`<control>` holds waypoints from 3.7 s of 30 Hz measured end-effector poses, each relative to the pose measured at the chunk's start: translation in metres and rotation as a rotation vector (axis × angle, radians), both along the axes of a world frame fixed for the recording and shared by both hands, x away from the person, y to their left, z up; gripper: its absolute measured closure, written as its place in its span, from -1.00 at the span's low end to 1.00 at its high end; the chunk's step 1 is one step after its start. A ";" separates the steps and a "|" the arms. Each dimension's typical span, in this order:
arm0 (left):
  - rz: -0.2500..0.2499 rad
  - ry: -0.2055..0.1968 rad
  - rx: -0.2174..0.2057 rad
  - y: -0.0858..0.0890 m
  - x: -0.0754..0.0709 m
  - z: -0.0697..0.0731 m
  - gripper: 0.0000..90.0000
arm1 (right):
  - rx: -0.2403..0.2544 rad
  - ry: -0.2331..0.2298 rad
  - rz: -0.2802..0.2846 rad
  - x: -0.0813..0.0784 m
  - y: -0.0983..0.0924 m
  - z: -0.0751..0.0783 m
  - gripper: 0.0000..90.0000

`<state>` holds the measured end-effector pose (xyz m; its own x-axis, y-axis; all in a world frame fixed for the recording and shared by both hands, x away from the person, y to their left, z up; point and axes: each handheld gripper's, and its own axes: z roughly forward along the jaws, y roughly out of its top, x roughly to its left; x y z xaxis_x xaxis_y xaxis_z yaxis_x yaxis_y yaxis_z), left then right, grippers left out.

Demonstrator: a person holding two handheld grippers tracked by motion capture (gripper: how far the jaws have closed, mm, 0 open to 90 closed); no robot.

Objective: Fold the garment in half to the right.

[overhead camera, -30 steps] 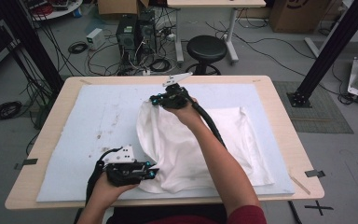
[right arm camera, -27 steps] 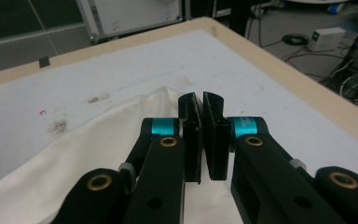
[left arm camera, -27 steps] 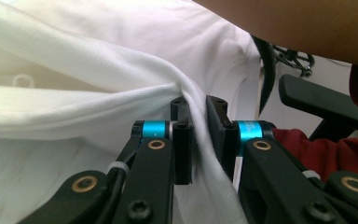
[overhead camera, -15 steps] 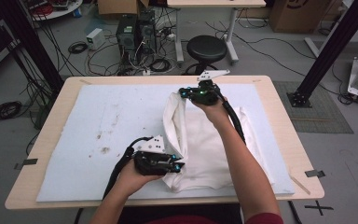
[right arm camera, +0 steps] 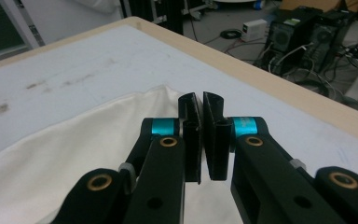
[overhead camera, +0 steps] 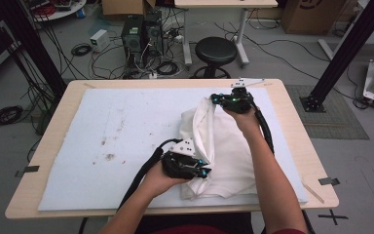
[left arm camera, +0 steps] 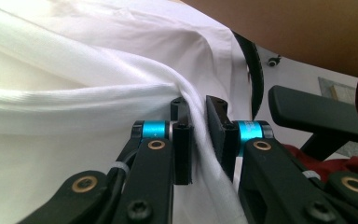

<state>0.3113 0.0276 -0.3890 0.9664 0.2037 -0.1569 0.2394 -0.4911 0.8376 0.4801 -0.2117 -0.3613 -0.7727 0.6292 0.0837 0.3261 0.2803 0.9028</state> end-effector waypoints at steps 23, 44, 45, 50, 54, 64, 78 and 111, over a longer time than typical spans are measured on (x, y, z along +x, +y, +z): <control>-0.097 0.081 0.042 -0.109 0.030 -0.030 0.80 | -0.073 0.081 -0.212 -0.003 -0.098 -0.041 0.95; 0.084 0.029 -0.116 -0.025 0.026 -0.006 0.01 | -0.047 0.041 -0.213 -0.023 -0.086 -0.018 0.31; 0.100 0.024 -0.116 -0.018 0.026 -0.006 0.01 | -0.061 0.038 -0.198 -0.024 -0.081 -0.018 0.30; 0.150 0.018 -0.112 0.012 0.023 -0.012 0.01 | -0.120 0.106 -0.238 -0.026 -0.071 -0.032 0.25; 0.177 0.016 -0.108 0.031 0.019 -0.018 0.01 | -0.162 0.230 -0.295 -0.017 -0.082 -0.054 0.37; 0.206 0.010 -0.132 0.062 0.008 -0.028 0.01 | -0.180 0.292 -0.383 -0.004 -0.098 -0.074 0.43; 0.220 -0.011 -0.146 0.082 0.000 -0.024 0.01 | -0.255 0.092 -0.404 -0.016 -0.104 -0.028 0.90; 0.270 -0.036 -0.108 0.093 -0.003 -0.027 -0.03 | -0.308 0.079 -0.126 -0.007 0.016 -0.025 0.42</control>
<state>0.3085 0.1208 -0.4157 0.8848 0.4384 -0.1580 0.3183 -0.3209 0.8920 0.4729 -0.1954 -0.3862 -0.6863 0.7240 -0.0688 0.4409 0.4895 0.7524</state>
